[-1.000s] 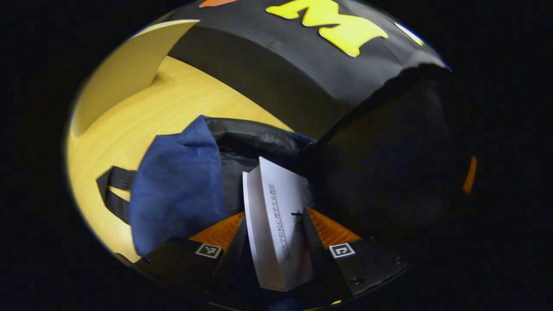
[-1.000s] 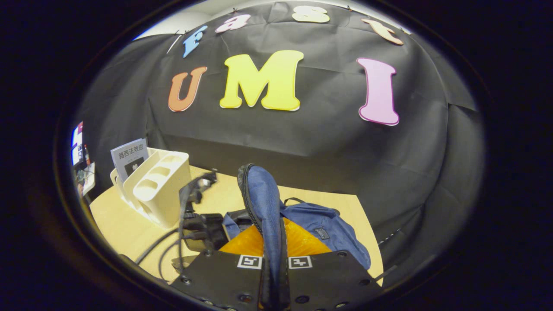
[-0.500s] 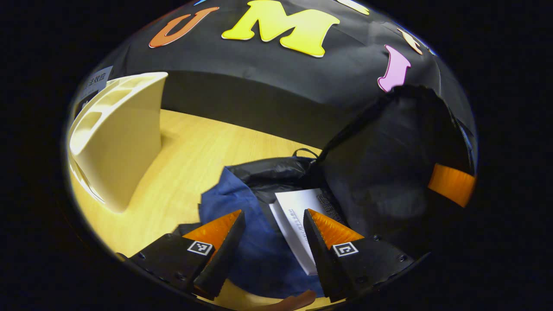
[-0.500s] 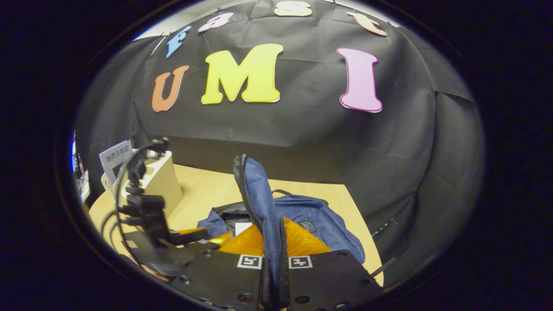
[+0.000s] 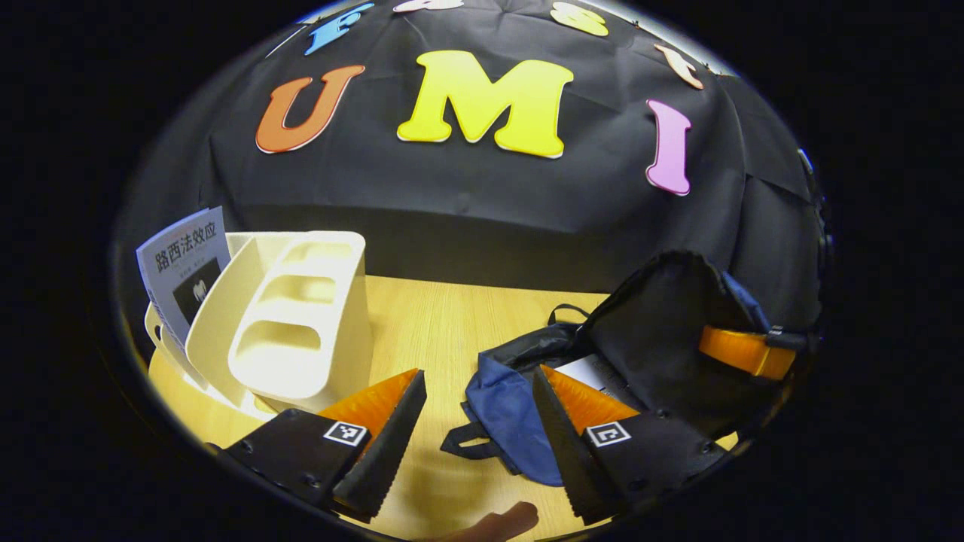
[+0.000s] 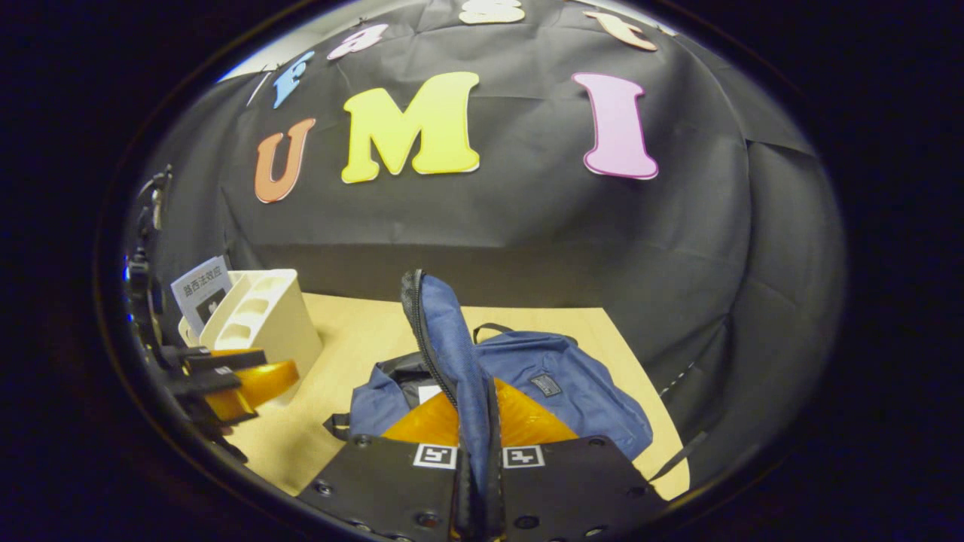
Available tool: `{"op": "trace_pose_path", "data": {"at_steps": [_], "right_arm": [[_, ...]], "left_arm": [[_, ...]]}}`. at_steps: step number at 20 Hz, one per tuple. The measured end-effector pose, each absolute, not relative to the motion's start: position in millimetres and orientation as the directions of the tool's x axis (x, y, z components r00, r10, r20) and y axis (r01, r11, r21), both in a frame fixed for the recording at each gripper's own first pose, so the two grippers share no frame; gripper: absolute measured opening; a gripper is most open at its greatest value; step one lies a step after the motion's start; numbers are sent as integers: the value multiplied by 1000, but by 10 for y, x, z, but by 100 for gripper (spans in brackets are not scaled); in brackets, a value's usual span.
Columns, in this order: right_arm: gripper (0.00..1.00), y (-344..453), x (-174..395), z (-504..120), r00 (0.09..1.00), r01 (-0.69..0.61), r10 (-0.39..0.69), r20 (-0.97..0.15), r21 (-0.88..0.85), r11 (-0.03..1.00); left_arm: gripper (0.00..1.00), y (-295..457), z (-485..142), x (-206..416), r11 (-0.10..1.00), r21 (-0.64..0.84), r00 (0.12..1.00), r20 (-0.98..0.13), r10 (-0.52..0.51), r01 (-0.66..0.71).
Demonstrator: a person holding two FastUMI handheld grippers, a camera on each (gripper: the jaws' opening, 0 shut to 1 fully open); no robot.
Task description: Open the schoolbag, grab two books from the bookshelf and put them into the schoolbag.
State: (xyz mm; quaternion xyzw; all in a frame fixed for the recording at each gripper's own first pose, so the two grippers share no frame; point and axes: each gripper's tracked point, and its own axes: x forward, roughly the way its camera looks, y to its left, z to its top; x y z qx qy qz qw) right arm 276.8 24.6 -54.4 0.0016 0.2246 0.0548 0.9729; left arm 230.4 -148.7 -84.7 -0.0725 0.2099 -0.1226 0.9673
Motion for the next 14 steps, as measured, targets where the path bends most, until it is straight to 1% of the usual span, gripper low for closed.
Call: {"op": "trace_pose_path", "data": {"at_steps": [1, 2, 3, 8, 12, 14], "right_arm": [[8, 244, 2754, -560, 893, -102, 106, -438, 33, 994], [7, 247, 2743, -573, 892, -98, 104, -441, 36, 994], [8, 248, 2736, -593, 891, -94, 101, -443, 37, 995], [7, 283, 2694, -674, 889, -94, 78, -451, -13, 995], [8, 309, 2651, -675, 892, -82, 73, -446, 0, 997], [8, 282, 2627, -692, 895, -71, 68, -442, 10, 997]], "left_arm": [[92, -1381, -753, 2258, 961, -184, 890, -374, -262, 206], [98, -1257, -682, 2220, 965, -165, 898, -363, -250, 202], [99, -1122, -631, 2177, 970, -149, 905, -356, -232, 190], [99, -500, -386, 1959, 982, -91, 923, -338, -185, 164], [99, -118, -236, 1845, 984, -42, 919, -352, -176, 172], [99, 43, -138, 1815, 983, -41, 917, -355, -181, 178]]}}
